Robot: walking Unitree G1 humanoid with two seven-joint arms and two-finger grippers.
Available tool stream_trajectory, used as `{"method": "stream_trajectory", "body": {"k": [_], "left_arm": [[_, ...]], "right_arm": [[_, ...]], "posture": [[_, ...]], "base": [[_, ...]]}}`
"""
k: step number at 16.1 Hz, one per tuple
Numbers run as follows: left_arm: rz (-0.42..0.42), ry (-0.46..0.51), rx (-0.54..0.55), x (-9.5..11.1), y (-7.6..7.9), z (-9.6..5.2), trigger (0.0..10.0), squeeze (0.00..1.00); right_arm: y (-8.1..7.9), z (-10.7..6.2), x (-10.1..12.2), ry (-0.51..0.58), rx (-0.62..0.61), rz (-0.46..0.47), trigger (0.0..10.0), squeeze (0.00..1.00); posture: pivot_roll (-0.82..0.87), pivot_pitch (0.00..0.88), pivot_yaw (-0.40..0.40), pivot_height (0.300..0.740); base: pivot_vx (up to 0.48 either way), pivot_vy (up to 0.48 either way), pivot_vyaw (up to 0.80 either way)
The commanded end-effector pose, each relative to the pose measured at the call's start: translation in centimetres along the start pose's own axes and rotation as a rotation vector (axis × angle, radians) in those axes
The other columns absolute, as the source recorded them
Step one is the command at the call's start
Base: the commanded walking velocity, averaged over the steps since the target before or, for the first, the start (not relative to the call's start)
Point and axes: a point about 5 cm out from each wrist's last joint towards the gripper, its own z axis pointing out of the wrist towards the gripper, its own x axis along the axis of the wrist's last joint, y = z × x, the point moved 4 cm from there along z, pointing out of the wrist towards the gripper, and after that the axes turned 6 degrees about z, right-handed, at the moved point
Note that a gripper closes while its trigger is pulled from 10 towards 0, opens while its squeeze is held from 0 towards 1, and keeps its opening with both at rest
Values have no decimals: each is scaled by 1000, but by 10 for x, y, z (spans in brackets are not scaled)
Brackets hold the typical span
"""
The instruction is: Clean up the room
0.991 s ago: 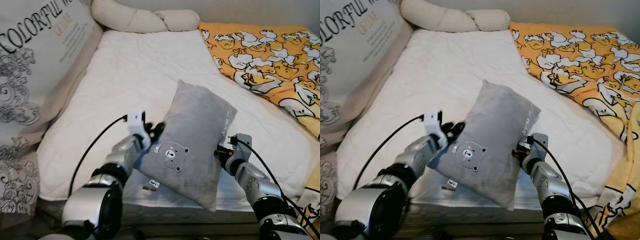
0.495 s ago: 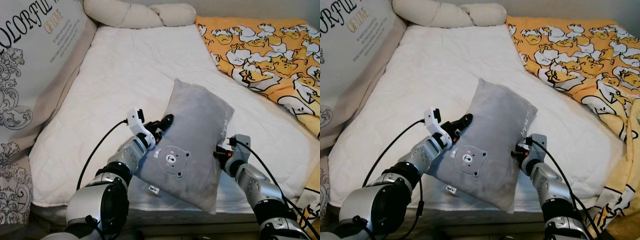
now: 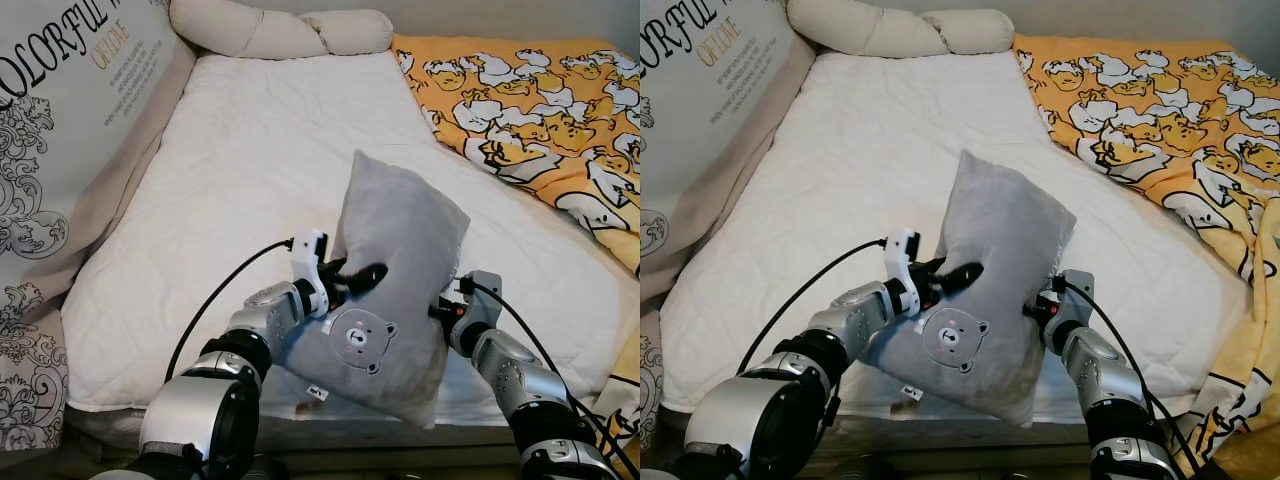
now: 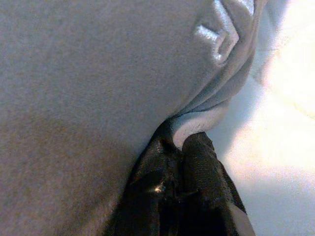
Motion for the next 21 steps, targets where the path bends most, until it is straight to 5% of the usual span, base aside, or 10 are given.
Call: {"method": "stream_trajectory", "body": {"k": [1,2,3,4,5,9,15,21], "left_arm": [[8,-84,-14,-19,8,3,10000,1000],[-15,-75,-23,-17,8,2,0,988],[-15,-75,-22,-17,7,2,0,631],[-8,-77,-21,-17,7,2,0,631],[5,-84,-19,-18,5,1,0,0],[63,-148,3,-29,2,-2,0,0],[55,-82,18,-14,-3,-4,0,0],[191,109,51,34,-14,-14,0,0]], "right_arm": [[-17,4,13,35,64,-15,10000,0],[-20,5,15,39,73,-16,10000,0],[-21,6,16,41,77,-17,10000,0],[-22,6,17,42,79,-17,10000,0],[-25,7,18,48,89,-16,10000,0],[-37,10,24,75,123,-7,10000,0],[-61,14,34,112,192,0,10000,0],[-101,20,57,211,264,-41,10000,0]], "posture": [[-80,0,29,740],[-78,0,31,740],[-75,0,31,740],[-75,0,31,740],[-72,0,32,740],[-56,0,43,740],[-26,0,34,740],[19,0,28,740]], "base": [[0,0,0],[0,0,0],[0,0,0],[0,0,0],[0,0,0],[0,0,0],[0,0,0],[0,0,0]]}}
